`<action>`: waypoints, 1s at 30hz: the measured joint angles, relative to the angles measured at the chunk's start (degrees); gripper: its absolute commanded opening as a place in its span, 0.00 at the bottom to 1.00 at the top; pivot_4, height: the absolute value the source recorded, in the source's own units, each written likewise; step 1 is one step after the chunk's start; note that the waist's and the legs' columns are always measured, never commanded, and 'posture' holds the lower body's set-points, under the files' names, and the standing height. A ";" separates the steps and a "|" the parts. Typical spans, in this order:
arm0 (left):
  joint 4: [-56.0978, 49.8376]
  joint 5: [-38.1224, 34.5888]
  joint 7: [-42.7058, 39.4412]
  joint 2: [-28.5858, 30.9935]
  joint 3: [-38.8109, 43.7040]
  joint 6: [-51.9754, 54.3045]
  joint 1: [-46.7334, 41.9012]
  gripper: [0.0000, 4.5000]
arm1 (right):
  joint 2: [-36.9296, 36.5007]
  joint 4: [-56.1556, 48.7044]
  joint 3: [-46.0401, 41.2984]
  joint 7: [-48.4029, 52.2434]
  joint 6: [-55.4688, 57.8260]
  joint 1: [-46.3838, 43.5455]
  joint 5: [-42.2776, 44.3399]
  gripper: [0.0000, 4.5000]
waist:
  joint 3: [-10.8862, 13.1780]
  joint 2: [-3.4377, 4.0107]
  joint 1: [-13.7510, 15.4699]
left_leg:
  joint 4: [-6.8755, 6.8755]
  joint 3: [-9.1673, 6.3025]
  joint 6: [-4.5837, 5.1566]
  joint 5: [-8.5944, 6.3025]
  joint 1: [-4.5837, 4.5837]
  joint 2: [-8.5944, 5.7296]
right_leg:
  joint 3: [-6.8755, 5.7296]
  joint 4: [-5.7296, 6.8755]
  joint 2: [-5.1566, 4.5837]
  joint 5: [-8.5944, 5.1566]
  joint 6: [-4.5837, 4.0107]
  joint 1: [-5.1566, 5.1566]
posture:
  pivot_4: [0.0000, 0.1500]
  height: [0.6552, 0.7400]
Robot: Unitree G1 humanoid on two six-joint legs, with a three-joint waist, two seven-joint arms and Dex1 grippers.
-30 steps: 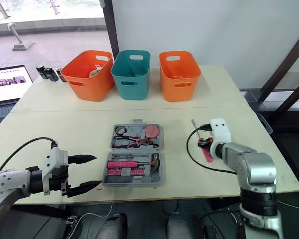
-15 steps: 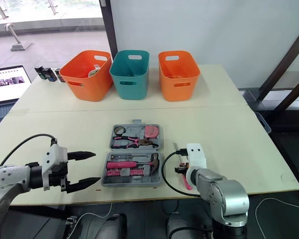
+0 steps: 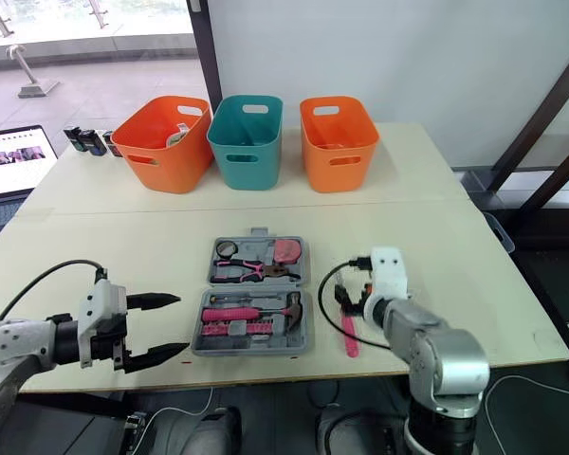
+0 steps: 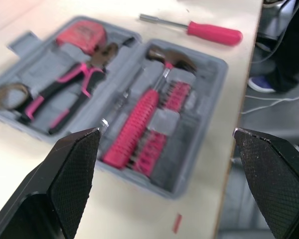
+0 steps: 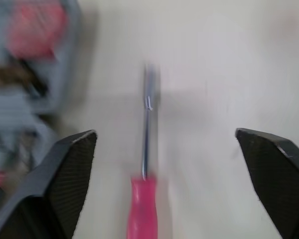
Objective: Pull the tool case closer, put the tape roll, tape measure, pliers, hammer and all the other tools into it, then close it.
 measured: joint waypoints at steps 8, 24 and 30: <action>4.85 -5.46 -5.48 3.69 7.90 1.96 -0.04 1.00 | -42.84 -1.26 15.50 38.37 -27.60 -3.75 8.25 0.99 | 0.27 -0.02 0.36 | -0.23 0.13 0.03 -0.06 0.01 -0.06 | -0.13 -0.77 -0.21 -0.04 0.02 0.07 | 1.00 1.00; 1.02 -4.63 -10.81 3.64 4.61 -1.62 3.60 1.00 | -43.07 38.74 52.76 71.29 -114.54 -22.93 -36.69 0.99 | 0.84 -0.45 -0.97 | 0.04 0.20 -0.03 -0.01 0.03 -0.06 | -0.08 -0.03 -0.16 -0.06 0.15 0.09 | 1.00 1.00; -0.69 -4.61 -10.56 3.74 4.41 -1.77 3.64 1.00 | -35.87 48.23 55.36 71.29 -122.83 -28.66 -43.53 0.99 | 0.87 -0.42 -0.95 | 0.08 0.12 -0.14 0.08 0.09 -0.06 | -0.08 0.09 -0.11 -0.04 0.13 0.14 | 1.00 1.00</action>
